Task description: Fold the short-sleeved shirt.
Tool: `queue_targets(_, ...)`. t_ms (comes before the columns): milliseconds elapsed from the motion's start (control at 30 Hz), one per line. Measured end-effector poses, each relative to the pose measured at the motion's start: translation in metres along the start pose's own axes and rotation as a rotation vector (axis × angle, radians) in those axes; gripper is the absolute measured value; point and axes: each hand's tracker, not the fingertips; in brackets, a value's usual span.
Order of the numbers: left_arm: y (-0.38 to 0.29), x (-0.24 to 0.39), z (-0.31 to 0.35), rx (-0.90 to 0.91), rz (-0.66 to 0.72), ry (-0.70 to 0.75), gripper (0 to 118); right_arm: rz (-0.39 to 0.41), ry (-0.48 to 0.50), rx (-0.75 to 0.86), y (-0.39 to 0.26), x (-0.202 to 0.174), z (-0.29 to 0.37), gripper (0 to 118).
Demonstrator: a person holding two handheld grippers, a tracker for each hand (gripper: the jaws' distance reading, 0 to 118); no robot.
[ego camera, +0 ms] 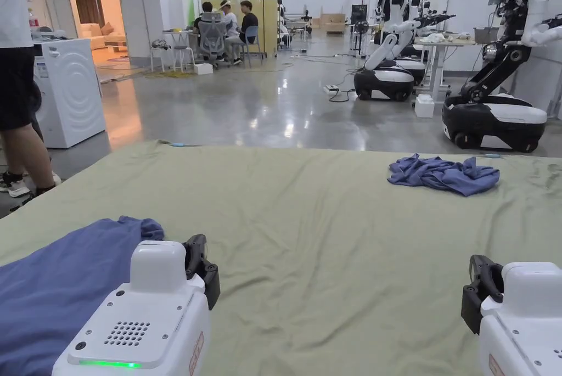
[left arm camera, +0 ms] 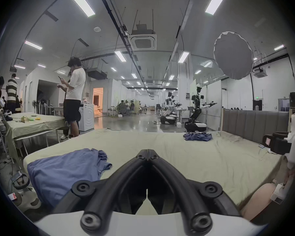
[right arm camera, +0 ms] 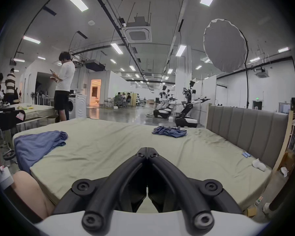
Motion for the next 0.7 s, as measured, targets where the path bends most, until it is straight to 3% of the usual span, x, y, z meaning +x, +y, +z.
queue_targets(133,0.001,-0.005,0.002,-0.019,0.013,0.006,0,-0.002,0.038,0.006,0.002,-0.009,-0.002,2)
queue_targets(233,0.006,-0.022,0.014,-0.023,0.006,0.057,0,-0.020,0.119,0.000,0.005,-0.029,-0.011,2)
queue_targets(367,0.010,-0.055,0.040,-0.026,-0.027,0.192,0,-0.006,0.264,0.017,0.014,-0.079,-0.020,2)
queue_targets(567,0.015,-0.117,0.094,-0.039,-0.003,0.427,0,-0.041,0.566,0.013,0.038,-0.176,-0.018,2)
queue_targets(700,0.014,-0.145,0.118,-0.066,0.026,0.483,0,-0.023,0.645,0.020,0.043,-0.211,-0.012,2)
